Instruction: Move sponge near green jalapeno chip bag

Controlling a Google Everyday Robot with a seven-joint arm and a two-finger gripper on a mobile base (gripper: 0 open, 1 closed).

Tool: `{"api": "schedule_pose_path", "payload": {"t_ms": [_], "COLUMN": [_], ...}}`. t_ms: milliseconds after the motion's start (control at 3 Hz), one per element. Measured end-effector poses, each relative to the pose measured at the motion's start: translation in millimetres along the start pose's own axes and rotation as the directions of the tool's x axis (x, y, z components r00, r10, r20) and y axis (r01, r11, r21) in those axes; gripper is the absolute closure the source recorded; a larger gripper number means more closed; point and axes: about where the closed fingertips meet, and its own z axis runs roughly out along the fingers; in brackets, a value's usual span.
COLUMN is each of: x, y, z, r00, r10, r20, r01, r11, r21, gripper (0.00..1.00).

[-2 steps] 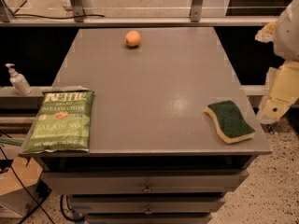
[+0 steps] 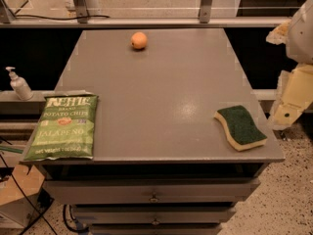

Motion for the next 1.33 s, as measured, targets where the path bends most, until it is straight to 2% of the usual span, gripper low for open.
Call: {"api": "schedule_pose_path", "payload": {"t_ms": [333, 667, 1333], "x": [-4, 2, 26], "y": [6, 12, 27], "z": [25, 55, 116], "r00": [0.999, 0.996, 0.981], "r10": [0.027, 0.079, 0.193], "r20": [0.037, 0.034, 0.007], "r01": [-0.026, -0.077, -0.188], "r11": [0.9986, 0.9939, 0.9662], "r21": [-0.045, -0.079, -0.176], "gripper": [0.00, 0.00, 0.00]}}
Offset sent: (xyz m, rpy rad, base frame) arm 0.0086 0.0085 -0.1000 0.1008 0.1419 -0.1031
